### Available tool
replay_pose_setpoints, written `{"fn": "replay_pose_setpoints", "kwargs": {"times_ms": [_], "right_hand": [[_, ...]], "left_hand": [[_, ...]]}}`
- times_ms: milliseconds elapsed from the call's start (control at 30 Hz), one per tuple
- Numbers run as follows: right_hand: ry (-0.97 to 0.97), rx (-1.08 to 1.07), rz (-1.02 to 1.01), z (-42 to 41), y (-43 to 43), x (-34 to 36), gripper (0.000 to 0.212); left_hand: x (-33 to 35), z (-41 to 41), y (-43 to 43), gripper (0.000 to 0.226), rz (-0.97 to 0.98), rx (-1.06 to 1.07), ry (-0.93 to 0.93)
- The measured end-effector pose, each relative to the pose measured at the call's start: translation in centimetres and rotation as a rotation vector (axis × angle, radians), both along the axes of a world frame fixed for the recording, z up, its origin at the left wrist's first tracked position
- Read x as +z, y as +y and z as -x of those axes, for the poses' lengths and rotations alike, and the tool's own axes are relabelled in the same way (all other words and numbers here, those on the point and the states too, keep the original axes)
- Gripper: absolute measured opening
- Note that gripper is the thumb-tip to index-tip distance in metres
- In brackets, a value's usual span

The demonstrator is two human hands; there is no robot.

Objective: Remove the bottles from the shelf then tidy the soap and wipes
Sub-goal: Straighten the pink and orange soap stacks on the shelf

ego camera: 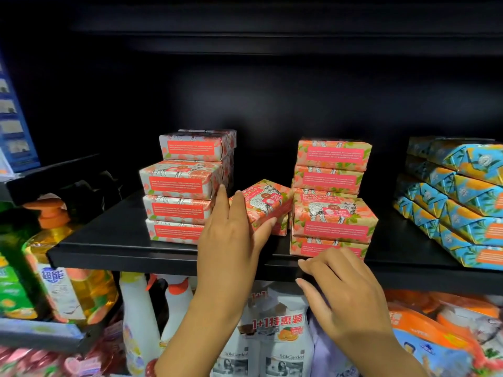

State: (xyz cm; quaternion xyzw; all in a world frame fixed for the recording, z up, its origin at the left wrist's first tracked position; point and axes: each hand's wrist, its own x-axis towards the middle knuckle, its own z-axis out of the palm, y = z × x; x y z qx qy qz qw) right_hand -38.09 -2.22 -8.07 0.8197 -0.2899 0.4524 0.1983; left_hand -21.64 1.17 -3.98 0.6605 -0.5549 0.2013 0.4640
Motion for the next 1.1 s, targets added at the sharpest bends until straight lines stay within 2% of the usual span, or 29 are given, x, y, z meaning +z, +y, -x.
{"fn": "replay_pose_setpoints", "kwargs": {"times_ms": [200, 400, 600, 800, 867, 1100], "right_hand": [[-0.014, 0.014, 0.009, 0.0, 0.0, -0.1, 0.021], [-0.028, 0.018, 0.01, -0.1, 0.1, -0.2, 0.021], [-0.038, 0.012, 0.017, -0.2, 0.1, -0.3, 0.022], [-0.037, -0.003, 0.025, -0.2, 0.1, -0.4, 0.022], [-0.038, -0.005, 0.024, -0.2, 0.2, -0.4, 0.022], [-0.038, 0.0, 0.011, -0.1, 0.1, -0.5, 0.022]], "left_hand": [[0.1, -0.3, -0.6, 0.046, -0.002, 0.014, -0.141], [0.2, -0.6, -1.1, 0.033, 0.011, -0.01, -0.199], [1.2, -1.1, -1.8, 0.045, 0.101, -0.085, -0.288], [1.3, -1.2, -2.7, 0.037, -0.006, -0.012, -0.373], [1.3, -1.1, -3.1, 0.045, -0.043, -0.016, -0.43], [1.9, -1.8, -2.3, 0.043, -0.047, -0.016, -0.471]]}}
